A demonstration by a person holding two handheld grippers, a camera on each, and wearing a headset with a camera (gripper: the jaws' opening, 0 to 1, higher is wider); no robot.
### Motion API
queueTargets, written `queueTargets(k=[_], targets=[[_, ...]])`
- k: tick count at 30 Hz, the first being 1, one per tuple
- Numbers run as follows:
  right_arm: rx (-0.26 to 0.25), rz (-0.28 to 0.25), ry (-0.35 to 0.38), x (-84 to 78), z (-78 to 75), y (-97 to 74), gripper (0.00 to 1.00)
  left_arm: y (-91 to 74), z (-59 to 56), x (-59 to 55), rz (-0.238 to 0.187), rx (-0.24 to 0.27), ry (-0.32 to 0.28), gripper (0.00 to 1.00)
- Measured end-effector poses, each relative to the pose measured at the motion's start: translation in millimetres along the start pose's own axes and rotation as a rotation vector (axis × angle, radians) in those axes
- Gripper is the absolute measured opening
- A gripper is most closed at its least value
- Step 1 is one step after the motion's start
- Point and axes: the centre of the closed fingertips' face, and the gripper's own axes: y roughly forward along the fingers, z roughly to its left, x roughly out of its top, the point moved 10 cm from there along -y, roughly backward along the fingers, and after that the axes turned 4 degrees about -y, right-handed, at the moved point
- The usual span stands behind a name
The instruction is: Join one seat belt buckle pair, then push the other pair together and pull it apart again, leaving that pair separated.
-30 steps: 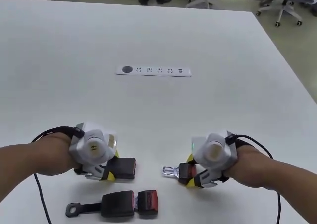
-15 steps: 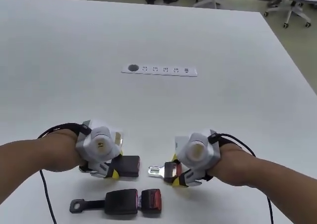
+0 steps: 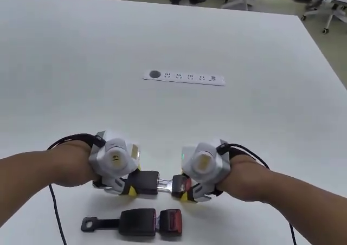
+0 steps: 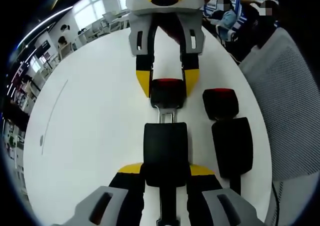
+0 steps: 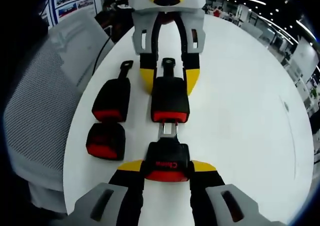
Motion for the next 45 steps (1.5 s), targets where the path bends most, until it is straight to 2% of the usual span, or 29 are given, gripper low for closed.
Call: queueTargets(k=[3,5,8,19,24,28,30,45], targets=[[-0.001,-0.016,-0.01,3.4,-2.1,3.3,0.32,0.1,0.4,0.3,0.001,-0.003,0.0,0.32],[0.005,-0.007,-0.02,4.7,-1.1,5.7,0.32,0.0,-0.3,0.5,0.0,-0.001,0.0,0.32],[0.02,-0.016,0.0,2.1,-5.0,6.4,0.32,-0.3,-0.9,0.4,0.0,0.004,-0.002,0.32],[0.031,0.031,-0.016,12.5,-7.5,8.7,0.3,0.6,0.0,2.1,0.006,-0.01,0.01,0.31],[0.035,0.028,-0.028,21.8,-6.8,11.8,0.3,1.8,1.3,0.4,0.002,-0.012,0.004,0.31],[0.031,0.025,-0.009,24.2,-10.9,14.1,0.29,2.7,0.9,0.1,0.002,-0.008,-0.001,0.3],[0.031,0.04,-0.018,25.9,-10.4,15.9,0.29,2.8,0.9,0.0,0.006,-0.008,-0.004,0.3],[0.012,0.027,-0.014,23.0,-6.5,15.3,0.31,1.4,-0.7,-0.5,0.004,0.009,-0.025,0.31]])
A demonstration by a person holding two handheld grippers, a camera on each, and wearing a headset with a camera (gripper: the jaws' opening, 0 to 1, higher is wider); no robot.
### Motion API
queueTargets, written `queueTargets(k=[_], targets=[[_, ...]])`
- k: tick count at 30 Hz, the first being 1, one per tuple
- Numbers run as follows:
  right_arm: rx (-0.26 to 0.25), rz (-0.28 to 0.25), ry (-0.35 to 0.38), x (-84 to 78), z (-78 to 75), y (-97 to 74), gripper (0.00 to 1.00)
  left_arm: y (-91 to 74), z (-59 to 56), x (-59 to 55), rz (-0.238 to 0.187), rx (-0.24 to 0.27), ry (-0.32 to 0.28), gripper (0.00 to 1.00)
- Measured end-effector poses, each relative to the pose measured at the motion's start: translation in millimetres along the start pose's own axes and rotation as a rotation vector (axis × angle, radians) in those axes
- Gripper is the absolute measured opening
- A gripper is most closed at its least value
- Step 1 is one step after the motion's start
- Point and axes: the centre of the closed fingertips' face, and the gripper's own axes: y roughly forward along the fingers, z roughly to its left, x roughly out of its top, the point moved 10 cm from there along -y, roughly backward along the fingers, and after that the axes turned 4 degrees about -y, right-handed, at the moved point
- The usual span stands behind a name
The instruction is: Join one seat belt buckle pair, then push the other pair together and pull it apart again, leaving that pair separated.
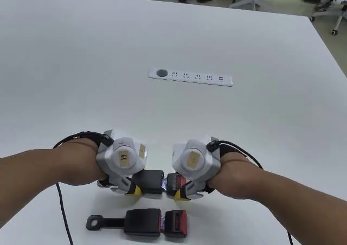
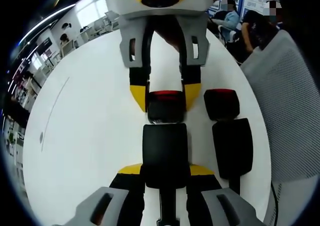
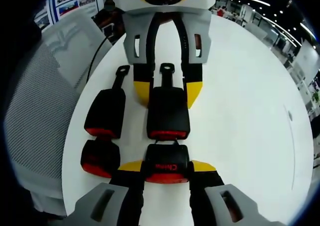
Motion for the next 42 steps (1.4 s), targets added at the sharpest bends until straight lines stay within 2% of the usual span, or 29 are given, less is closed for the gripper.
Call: queueTargets(k=[6,11,19,29,39,42], targets=[[-0.005,0.008,0.004,-2.3,1.7,-3.0,0.31,-1.7,-1.8,0.8,-0.009,0.004,-0.009,0.31],[-0.006,0.016,0.006,-11.6,2.3,-8.0,0.31,-1.9,-1.9,-0.8,-0.02,0.001,-0.017,0.31],[-0.017,0.006,-0.017,-15.2,6.8,-11.7,0.31,-1.5,-0.6,1.4,-0.007,-0.014,-0.006,0.31],[-0.044,0.012,0.05,-52.2,11.1,-30.8,0.32,-2.0,-2.2,0.9,-0.012,-0.001,-0.023,0.32],[-0.06,0.064,0.08,-87.4,21.0,-51.1,0.33,-2.5,-2.6,-2.4,-0.03,0.011,-0.038,0.32],[-0.064,0.072,0.085,-95.1,19.2,-54.1,0.33,-2.7,-3.1,-1.4,-0.025,0.009,-0.035,0.32]])
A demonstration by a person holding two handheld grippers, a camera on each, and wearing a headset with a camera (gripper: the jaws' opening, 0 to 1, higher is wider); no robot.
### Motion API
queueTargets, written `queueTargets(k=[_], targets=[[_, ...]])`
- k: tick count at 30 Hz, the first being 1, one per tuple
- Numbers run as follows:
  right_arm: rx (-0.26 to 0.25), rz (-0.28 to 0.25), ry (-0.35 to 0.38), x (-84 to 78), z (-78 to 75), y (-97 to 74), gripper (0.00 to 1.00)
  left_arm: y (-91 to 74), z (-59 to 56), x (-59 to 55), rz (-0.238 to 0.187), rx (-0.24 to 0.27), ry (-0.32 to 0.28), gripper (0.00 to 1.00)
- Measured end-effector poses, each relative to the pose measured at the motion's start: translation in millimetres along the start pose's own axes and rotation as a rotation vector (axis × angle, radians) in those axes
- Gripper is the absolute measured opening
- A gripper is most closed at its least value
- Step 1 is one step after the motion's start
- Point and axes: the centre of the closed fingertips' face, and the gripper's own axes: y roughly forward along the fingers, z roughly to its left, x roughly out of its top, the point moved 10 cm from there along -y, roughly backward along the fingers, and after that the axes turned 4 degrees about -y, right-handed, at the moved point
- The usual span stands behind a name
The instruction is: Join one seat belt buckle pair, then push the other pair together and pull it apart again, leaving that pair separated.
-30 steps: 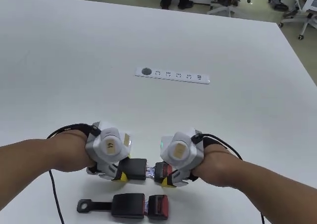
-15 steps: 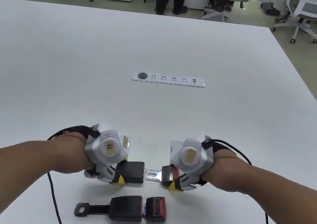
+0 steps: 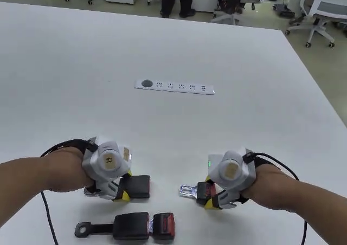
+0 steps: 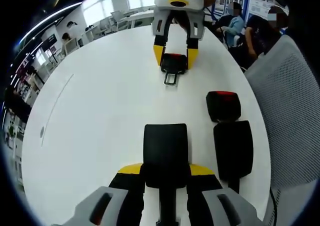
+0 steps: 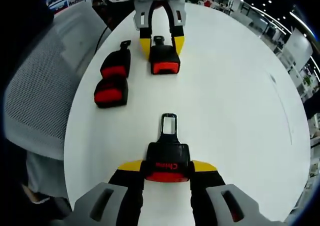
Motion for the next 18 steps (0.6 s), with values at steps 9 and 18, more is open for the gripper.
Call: queueTargets(k=[9,18], targets=[[-0.002,0.019,-0.019,-7.7,3.7,-4.5,0.33,1.4,0.9,-2.5,-0.005,0.012,-0.007,0.32],[-0.031,0.032,-0.008,-6.6,2.8,-5.2,0.37,-0.1,-1.3,-0.5,-0.007,0.021,-0.003,0.33]])
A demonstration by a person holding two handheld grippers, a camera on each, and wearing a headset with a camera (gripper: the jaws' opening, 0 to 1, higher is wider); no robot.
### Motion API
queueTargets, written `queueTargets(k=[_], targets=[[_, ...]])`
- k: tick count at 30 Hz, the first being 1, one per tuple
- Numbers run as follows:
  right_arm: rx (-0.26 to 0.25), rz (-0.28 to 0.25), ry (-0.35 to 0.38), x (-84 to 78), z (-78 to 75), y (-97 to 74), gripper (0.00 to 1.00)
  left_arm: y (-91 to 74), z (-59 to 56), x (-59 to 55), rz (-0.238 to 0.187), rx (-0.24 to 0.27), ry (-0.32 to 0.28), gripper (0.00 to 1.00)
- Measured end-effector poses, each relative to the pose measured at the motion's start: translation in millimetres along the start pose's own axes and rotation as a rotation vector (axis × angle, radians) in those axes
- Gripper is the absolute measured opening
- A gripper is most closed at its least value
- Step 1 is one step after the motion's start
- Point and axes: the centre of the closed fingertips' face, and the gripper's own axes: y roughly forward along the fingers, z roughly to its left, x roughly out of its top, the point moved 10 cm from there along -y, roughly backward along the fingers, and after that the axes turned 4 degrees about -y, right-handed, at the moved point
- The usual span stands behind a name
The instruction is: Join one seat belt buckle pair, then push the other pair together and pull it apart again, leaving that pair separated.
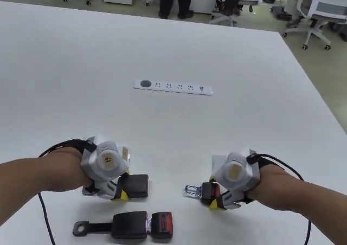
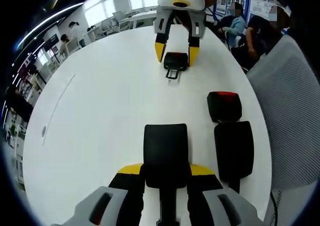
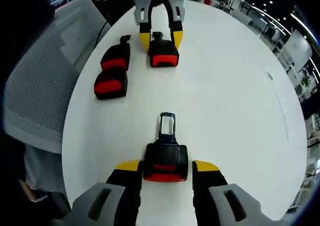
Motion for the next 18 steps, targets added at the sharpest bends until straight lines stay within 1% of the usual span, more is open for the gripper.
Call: queueTargets(k=[5,8,10,11,12,13,14,15,16,18], targets=[[-0.022,-0.005,0.005,1.2,1.5,-1.9,0.39,-0.6,2.0,1.2,0.013,0.014,-0.007,0.34],[-0.044,-0.012,0.024,0.2,2.1,-3.0,0.41,-1.3,1.1,-0.8,0.004,0.021,-0.034,0.35],[-0.069,-0.016,0.041,-1.5,2.8,-2.8,0.42,-2.3,1.5,-2.2,0.002,0.029,-0.038,0.39],[-0.09,-0.038,0.071,-2.2,4.9,-4.4,0.43,-3.3,1.2,-2.9,0.011,0.036,-0.049,0.42],[-0.094,-0.072,0.116,-1.8,6.3,-5.2,0.43,-4.8,-0.4,-4.4,0.027,0.051,-0.08,0.49],[-0.098,-0.096,0.147,-2.0,6.0,-5.8,0.43,-6.9,-2.5,-3.3,0.019,0.059,-0.081,0.53],[-0.114,-0.108,0.171,-3.1,6.7,-7.5,0.43,-9.6,-3.7,-2.7,0.007,0.068,-0.077,0.54],[-0.123,-0.111,0.176,-1.9,8.2,-11.8,0.44,-13.1,-4.1,-2.0,-0.006,0.081,-0.08,0.53],[-0.126,-0.123,0.183,-1.8,11.2,-14.8,0.44,-20.4,-5.5,0.6,-0.027,0.108,-0.1,0.53],[-0.134,-0.14,0.209,-1.8,16.4,-18.1,0.44,-28.2,-6.6,-0.1,-0.052,0.14,-0.108,0.53]])
